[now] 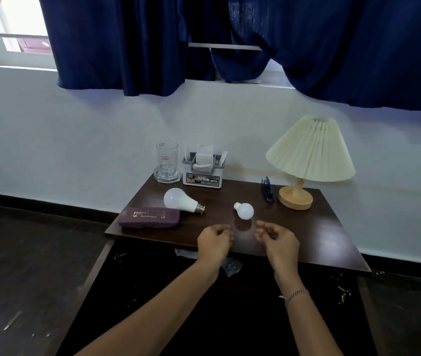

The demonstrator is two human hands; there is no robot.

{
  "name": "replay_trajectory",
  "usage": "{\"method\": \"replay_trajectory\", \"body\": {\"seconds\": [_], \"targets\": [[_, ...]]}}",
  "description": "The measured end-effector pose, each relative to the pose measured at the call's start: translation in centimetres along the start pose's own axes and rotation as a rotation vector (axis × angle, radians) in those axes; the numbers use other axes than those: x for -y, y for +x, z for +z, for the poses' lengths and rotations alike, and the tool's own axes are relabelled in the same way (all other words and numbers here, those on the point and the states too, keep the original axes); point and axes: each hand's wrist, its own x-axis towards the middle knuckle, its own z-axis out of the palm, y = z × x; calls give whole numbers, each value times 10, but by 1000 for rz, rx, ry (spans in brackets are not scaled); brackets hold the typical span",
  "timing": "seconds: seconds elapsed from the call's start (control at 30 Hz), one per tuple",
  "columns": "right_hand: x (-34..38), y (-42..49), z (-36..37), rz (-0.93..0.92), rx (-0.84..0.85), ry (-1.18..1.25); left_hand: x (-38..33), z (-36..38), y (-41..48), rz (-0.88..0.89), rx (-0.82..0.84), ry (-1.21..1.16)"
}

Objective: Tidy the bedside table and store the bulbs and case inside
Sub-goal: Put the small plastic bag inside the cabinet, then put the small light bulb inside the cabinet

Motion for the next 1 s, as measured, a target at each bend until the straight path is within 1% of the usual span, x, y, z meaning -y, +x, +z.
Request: {"method": "replay_trajectory", "body": {"seconds": [0.2, 0.27, 0.37, 0.47, 0.57, 0.63, 0.77, 1.0], "targets": [[-2, 60, 11, 92, -59, 55, -16, 20, 39, 14, -47, 100], [-5, 79, 15, 119, -38, 20, -17, 27, 48, 24, -57, 119], [-5, 99, 18, 153, 96, -102, -15, 35, 59, 40, -44, 182], [-7, 112, 17, 107, 252, -212, -12, 42, 67, 102, 1, 295], [-10, 119, 16, 102, 398, -197, -10, 47, 71, 112, 25, 306], [-12, 119, 19, 106, 441, -145, -10, 49, 72, 120, 25, 313], [-19, 117, 23, 123, 404, -106, -8, 50, 69, 129, 30, 312], [-17, 99, 22, 138, 370, 32, -11, 40, 60, 158, 3, 323]]}}
